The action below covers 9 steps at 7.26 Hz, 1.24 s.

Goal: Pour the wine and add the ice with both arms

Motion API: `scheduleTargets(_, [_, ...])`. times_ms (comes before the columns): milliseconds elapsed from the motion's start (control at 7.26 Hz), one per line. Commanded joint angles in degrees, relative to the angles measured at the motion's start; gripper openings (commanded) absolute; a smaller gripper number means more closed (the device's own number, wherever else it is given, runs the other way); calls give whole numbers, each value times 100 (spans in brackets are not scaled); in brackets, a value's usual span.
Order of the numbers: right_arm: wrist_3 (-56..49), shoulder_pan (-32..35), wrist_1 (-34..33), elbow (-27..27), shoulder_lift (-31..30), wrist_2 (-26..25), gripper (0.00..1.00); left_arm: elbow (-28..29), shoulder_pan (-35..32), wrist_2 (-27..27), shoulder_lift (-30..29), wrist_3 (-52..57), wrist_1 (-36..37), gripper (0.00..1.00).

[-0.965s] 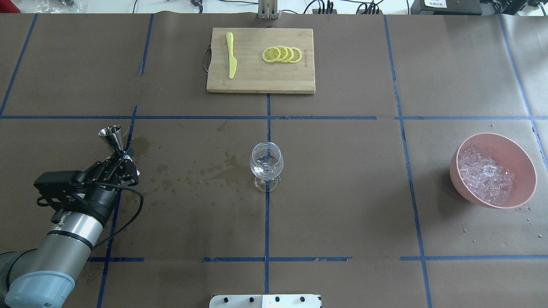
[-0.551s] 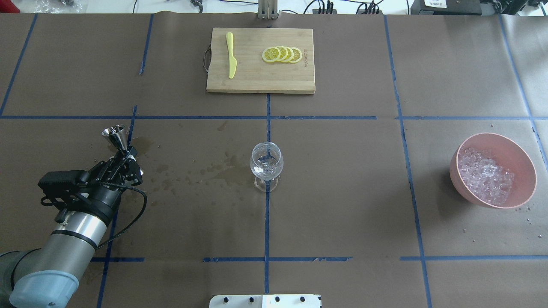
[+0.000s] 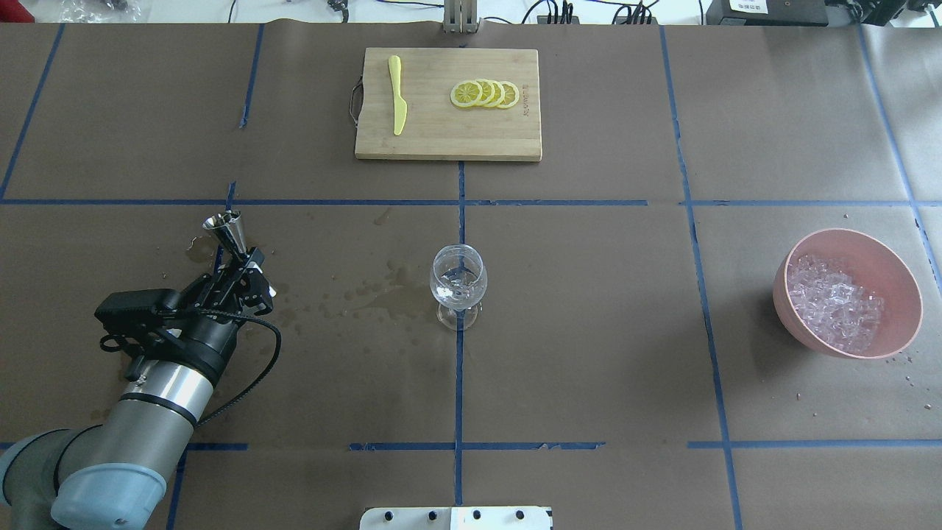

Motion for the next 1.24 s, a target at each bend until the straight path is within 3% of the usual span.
scheduleTargets(0, [0,0,0,41,0,1,100,17,3,2,-469,21,-11,0])
scheduleTargets(827, [0,0,-35,32,-9,1,100,8,-14,195,-1023,1072,-37,0])
scheduleTargets(1103, [0,0,-27,41,-9,1,100,26,-15,195,-1217,2080,-893,0])
